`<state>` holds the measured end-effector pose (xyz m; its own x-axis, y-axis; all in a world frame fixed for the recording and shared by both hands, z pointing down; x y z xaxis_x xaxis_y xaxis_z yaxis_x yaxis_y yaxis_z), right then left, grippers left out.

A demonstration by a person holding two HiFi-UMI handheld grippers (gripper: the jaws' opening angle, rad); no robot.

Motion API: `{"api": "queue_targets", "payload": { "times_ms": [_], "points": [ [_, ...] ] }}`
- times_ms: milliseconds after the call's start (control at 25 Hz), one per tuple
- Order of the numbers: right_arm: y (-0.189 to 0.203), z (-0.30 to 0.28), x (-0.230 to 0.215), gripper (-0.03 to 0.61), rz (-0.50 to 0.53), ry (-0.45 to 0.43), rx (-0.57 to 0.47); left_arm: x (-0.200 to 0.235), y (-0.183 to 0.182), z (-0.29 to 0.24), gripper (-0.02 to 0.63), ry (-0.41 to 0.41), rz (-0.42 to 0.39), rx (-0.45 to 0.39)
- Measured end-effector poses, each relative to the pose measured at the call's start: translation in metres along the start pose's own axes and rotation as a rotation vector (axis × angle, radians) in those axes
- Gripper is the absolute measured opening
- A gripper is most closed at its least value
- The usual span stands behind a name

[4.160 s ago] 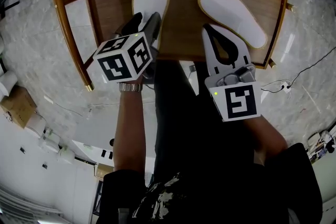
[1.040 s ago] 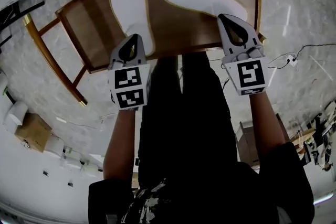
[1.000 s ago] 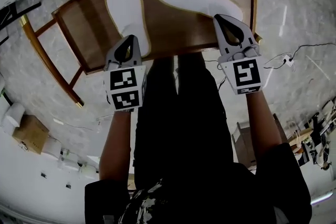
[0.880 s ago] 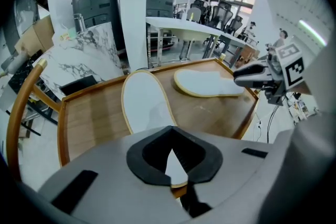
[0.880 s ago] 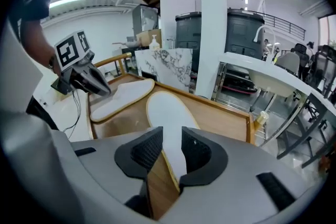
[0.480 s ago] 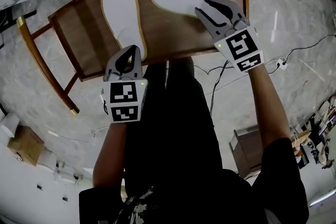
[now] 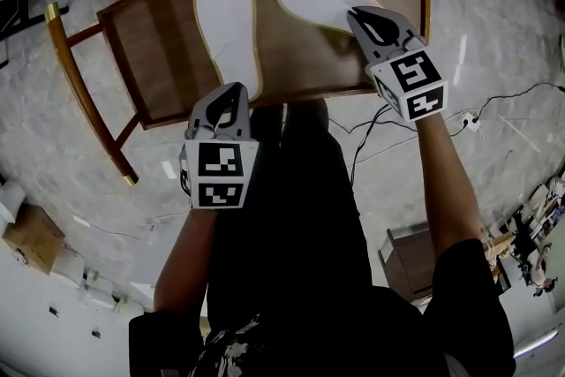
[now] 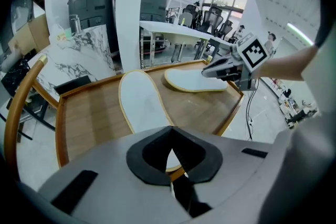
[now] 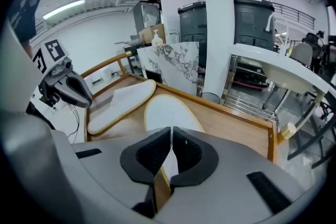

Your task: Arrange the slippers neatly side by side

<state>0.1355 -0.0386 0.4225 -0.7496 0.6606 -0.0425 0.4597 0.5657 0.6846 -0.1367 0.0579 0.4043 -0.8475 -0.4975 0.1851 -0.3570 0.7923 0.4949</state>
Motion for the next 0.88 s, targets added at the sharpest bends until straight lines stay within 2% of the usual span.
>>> {"api": "queue_targets", "payload": {
  "times_ms": [160,400,480,720,880],
  "points": [
    [-0.009,0.013,0.018,0.008,-0.109,0.075,-0.033,0.0,-0.003,0.006,0.003,0.008,-0.012,-0.022],
    [-0.014,0.024,0.039,0.008,-0.457,0.178,-0.052,0.001,-0.007,0.012,0.003,0.012,-0.028,-0.043],
    [-0.014,0.021,0.044,0.008,-0.539,0.213,-0.065,0.003,-0.008,0.013,0.003,0.008,-0.023,-0.051],
    [-0.013,0.004,0.054,0.008,-0.739,0.285,-0.114,0.003,-0.008,0.015,0.003,0.003,0.018,-0.073],
    [-0.016,-0.007,0.058,0.008,-0.77,0.284,-0.151,-0.004,-0.008,0.013,0.003,0.02,0.019,-0.074]
  ]
}}
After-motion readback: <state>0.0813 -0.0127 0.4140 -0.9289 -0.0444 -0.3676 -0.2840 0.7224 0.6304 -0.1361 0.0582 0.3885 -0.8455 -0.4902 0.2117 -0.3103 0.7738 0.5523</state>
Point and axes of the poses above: the fingertips, and each gripper's own axes: z backward along the fingers, x to its left, y out of its underside, the point moved 10 cm from there along z, backward along the fingers, and after that the axes turned 1 degree about y, right-handed, at the moved point
